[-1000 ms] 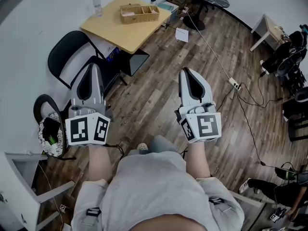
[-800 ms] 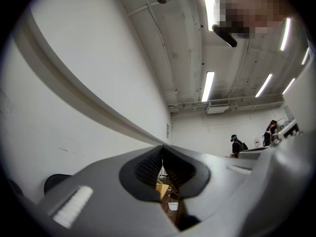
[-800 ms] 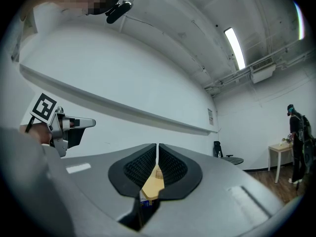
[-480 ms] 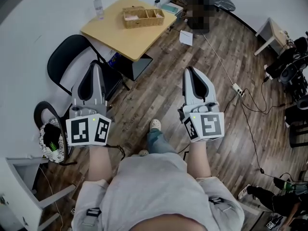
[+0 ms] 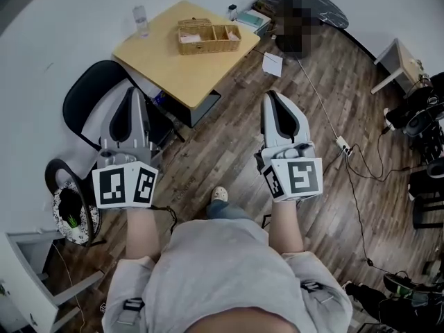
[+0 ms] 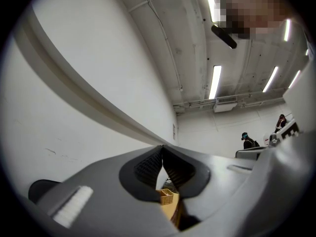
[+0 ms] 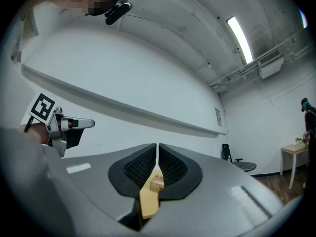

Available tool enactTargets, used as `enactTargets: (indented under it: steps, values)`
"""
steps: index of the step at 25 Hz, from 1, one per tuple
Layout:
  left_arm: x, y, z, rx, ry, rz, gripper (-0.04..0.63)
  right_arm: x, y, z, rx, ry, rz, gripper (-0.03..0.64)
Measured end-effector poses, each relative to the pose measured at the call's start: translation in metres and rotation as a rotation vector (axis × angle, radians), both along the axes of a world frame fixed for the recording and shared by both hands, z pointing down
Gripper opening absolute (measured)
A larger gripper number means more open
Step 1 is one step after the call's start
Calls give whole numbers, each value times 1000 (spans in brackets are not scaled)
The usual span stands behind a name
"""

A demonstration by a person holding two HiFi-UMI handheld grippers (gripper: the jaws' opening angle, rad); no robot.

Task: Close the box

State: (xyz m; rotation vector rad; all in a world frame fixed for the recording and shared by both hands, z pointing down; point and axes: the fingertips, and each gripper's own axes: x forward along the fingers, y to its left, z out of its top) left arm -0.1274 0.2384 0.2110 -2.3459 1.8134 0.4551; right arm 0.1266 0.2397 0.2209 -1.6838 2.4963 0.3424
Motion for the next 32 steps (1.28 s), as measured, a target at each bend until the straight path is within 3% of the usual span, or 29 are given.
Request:
enactTargets:
  steps: [15,22,32]
  values:
    - [31,-101,-7,13,15,-42,58,21,-112,-2,2,8,-77,17]
    - [47,-121,-2,18,27,-46,58,32,-140,8,-16,0,-101,17]
    - [41,-160,8,10,25,-51,58,30,-178,21,-35,6,-93,17]
